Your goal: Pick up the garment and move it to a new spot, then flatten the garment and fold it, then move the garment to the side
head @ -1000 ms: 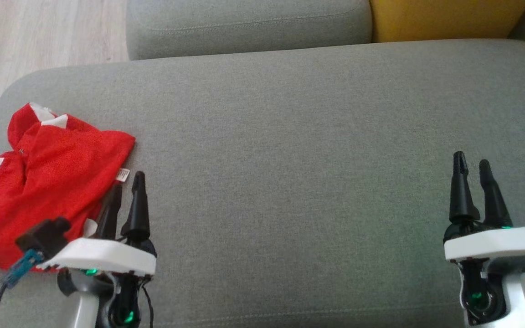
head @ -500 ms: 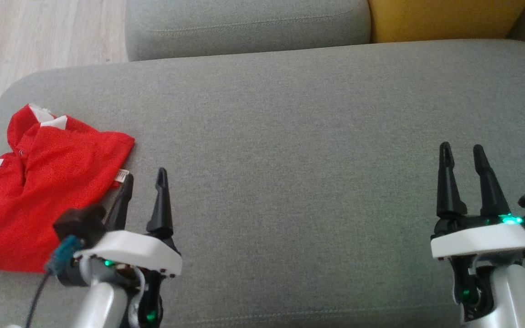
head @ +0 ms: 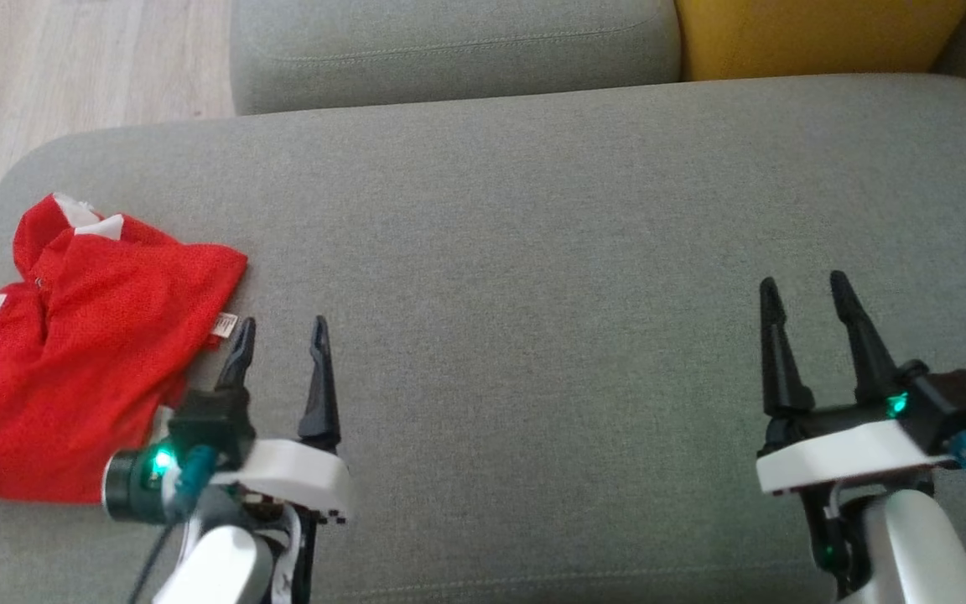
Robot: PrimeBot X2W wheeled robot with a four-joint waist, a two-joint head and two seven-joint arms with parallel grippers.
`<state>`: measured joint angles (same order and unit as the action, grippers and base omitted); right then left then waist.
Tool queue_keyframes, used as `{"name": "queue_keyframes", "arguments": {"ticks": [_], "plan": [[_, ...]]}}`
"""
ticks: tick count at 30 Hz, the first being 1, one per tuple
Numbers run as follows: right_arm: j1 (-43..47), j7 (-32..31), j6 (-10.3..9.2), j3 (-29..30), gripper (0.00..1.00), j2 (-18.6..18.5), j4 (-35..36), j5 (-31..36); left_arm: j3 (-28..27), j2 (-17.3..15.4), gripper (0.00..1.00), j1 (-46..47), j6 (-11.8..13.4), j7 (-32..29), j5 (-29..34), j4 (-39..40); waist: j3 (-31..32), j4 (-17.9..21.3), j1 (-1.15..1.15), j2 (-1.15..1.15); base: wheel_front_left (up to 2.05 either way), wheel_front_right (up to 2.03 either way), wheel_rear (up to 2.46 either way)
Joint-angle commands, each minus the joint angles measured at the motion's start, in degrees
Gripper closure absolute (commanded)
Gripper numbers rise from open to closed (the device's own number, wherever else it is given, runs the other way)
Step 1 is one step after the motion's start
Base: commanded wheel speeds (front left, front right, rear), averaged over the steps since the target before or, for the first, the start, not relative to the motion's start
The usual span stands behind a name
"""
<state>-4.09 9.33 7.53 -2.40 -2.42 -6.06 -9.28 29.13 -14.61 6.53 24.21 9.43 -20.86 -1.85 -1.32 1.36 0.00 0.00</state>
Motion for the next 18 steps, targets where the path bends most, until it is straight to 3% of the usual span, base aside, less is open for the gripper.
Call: {"name": "queue_keyframes", "arguments": {"ticks": [1,7,10,14,18], "plan": [[-2.96,0.88,-0.03,-1.8,0.0,-0.37,1.9,1.97,-0.63,-1.68,0.0,3.8,0.89,0.82,2.13,1.81,-0.01,-0.04,0.0,0.0,0.0,0.0,0.0],[-3.21,1.9,-0.04,-2.17,0.0,-0.39,2.24,6.46,4.36,-3.3,0.0,5.41,4.66,1.83,6.39,0.87,-0.07,-0.14,0.0,0.0,0.0,0.0,0.0],[-3.19,2.41,-0.04,-2.51,0.0,-0.4,2.58,4.19,4.88,-3.28,0.0,5.31,5.37,2.33,5.74,1.34,-0.21,-0.17,0.0,0.0,0.0,0.0,0.0],[-2.84,3.08,-0.04,-2.44,0.0,-0.41,2.53,-0.63,2.49,-1.95,0.0,4.23,4.64,3.0,3.72,1.92,-0.28,-0.13,0.0,0.0,0.0,0.0,0.0],[-2.4,3.76,-0.04,-3.01,0.0,-0.42,0.52,-4.17,-2.83,1.12,0.0,1.96,1.48,3.68,1.79,2.52,-0.2,-0.11,0.0,0.0,0.0,0.0,0.0]]}}
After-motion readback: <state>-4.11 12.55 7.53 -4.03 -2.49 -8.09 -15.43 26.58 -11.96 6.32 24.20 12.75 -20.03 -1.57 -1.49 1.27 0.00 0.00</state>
